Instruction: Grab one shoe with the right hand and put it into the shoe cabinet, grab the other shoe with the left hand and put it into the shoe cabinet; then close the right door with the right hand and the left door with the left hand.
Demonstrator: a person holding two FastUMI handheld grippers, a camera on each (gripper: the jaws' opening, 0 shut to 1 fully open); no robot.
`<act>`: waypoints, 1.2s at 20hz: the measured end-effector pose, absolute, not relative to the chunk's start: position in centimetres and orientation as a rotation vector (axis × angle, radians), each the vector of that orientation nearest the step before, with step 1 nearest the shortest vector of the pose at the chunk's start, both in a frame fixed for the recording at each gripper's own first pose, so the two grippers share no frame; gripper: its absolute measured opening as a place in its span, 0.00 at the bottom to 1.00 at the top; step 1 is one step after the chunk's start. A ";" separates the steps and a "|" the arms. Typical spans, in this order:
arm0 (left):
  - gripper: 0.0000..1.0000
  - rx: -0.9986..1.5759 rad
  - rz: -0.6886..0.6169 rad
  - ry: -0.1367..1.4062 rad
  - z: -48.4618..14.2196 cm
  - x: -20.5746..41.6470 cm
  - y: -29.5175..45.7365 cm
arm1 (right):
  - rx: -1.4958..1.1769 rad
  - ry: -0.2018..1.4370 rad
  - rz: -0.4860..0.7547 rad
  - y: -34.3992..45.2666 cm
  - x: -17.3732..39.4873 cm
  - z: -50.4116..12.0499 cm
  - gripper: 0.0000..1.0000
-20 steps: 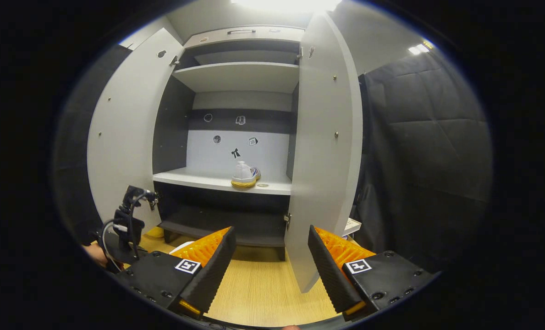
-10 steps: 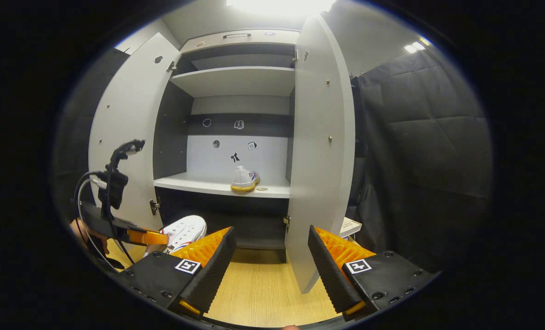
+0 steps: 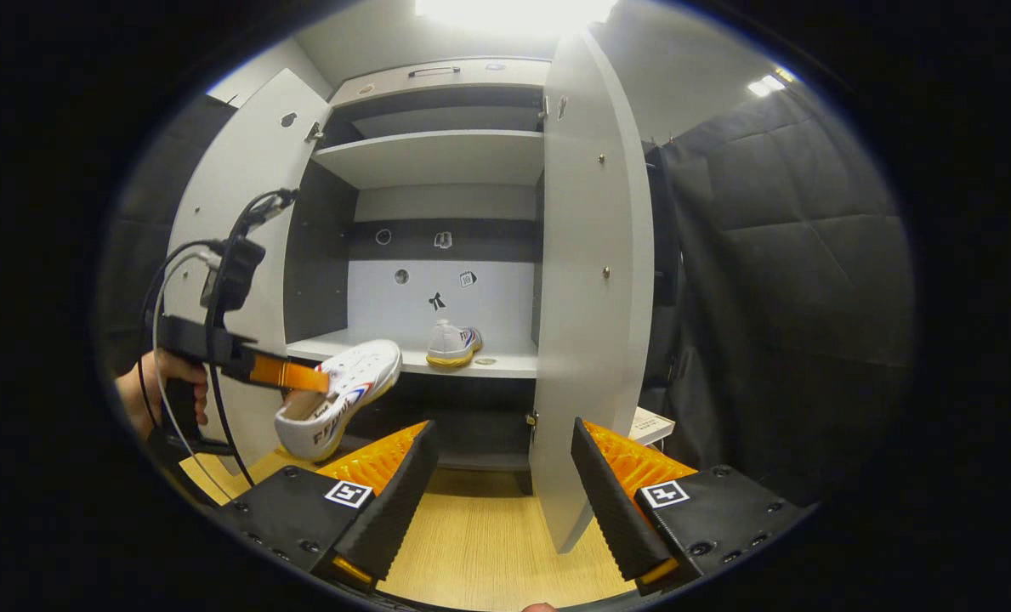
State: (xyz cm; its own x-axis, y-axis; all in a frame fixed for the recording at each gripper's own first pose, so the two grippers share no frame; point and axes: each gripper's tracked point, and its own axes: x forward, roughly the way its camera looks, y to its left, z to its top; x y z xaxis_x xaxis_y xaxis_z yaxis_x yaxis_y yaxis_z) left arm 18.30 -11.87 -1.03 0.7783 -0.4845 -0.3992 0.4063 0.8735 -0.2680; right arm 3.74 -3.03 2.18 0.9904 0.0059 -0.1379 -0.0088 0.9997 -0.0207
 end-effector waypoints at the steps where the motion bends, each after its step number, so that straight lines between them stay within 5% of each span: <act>1: 0.01 -0.173 -0.480 0.462 -0.4 19.5 -12.0 | -0.021 0.140 0.010 -3.0 3.8 2.0 0.97; 15: 0.01 -0.204 -0.387 0.409 3.9 35.5 -13.0 | -0.036 0.191 0.060 -2.5 5.4 -0.4 0.99; 24: 0.01 -0.139 -0.314 0.516 -1.1 41.0 -13.2 | -0.050 0.207 0.042 -3.4 5.6 -1.1 0.99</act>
State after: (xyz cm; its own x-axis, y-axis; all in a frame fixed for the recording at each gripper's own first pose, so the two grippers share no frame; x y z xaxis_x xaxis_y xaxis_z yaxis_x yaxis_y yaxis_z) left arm 41.02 -13.21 -1.07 0.8234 -0.3289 -0.4624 0.2593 0.9429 -0.2089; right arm 5.56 -3.36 -1.06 0.9779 0.0365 -0.2060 -0.0468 0.9979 -0.0455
